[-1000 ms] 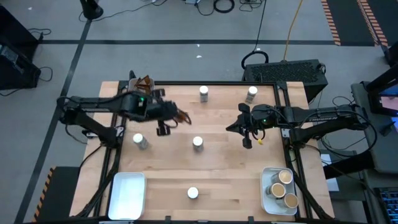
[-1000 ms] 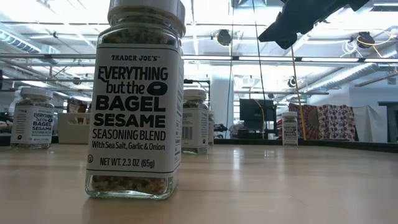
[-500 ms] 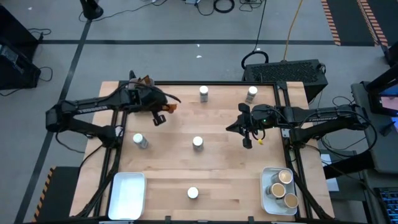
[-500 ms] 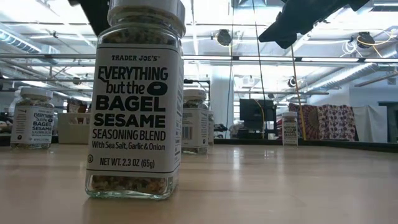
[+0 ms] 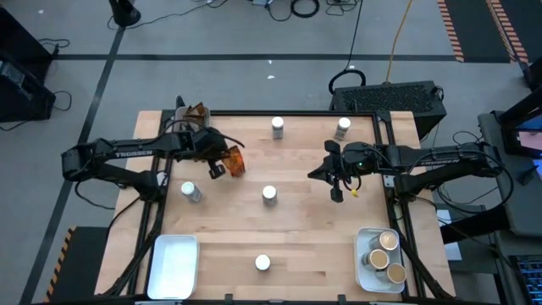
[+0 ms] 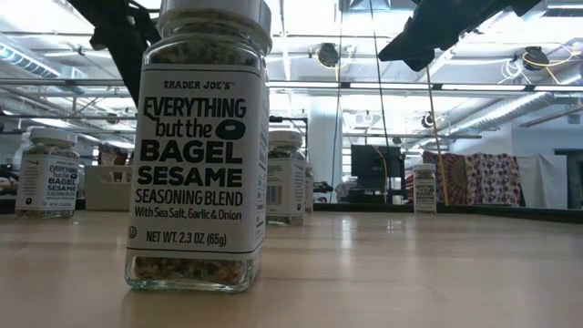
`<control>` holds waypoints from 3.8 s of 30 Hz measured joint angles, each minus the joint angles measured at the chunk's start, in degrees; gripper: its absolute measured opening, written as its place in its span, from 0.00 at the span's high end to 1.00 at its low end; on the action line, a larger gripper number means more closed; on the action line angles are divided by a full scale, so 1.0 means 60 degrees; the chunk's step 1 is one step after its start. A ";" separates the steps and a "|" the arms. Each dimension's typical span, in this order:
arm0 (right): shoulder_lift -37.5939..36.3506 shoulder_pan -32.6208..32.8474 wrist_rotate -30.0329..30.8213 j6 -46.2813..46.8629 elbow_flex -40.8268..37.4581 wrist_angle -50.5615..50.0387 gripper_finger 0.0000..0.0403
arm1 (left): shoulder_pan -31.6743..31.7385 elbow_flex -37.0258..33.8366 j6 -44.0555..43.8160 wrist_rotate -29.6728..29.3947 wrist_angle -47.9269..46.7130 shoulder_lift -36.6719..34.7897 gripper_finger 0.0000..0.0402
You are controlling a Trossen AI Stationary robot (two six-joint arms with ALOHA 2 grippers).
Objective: Sort spices by type
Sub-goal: Put the brown seasoning bag into the top left white bin
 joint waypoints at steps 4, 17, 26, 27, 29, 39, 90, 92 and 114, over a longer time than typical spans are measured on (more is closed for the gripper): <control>0.0000 0.0000 0.0000 0.0000 0.0000 0.0000 1.00 | 0.0000 -0.0022 -0.0378 0.0018 0.0009 -0.0004 0.92; 0.0000 -0.0002 0.0000 0.0000 0.0000 0.0000 1.00 | -0.0025 -0.0022 -0.0389 0.0899 0.0009 -0.0004 0.70; 0.0000 -0.0003 0.0000 -0.0065 0.0000 0.0000 1.00 | -0.0029 -0.0022 -0.0092 0.1306 0.0311 -0.0004 0.95; 0.0000 -0.0003 0.0000 -0.0062 0.0000 0.0000 1.00 | -0.0029 -0.0022 -0.0085 0.1279 0.0305 -0.0004 0.97; 0.0000 0.0000 0.0000 -0.0066 0.0000 0.0000 1.00 | -0.0029 -0.0022 -0.0019 0.1235 0.0306 -0.0004 0.98; 0.0000 -0.0004 0.0000 -0.0074 0.0004 -0.0004 1.00 | -0.0164 0.0672 0.0470 0.0933 0.0030 0.0000 0.99; 0.0000 0.0000 0.0000 -0.0211 0.0011 -0.0004 1.00 | 0.1914 0.4038 0.3530 -0.3309 -0.5578 -0.0834 1.00; 0.0000 -0.0001 0.0000 -0.0211 0.0011 -0.0004 1.00 | 0.1962 0.3982 0.3969 -0.3308 -0.5609 -0.0797 1.00; 0.0004 -0.0004 0.0000 -0.0239 0.0011 0.0000 1.00 | 0.2044 0.1380 0.6986 -0.3566 -0.3329 -0.0761 1.00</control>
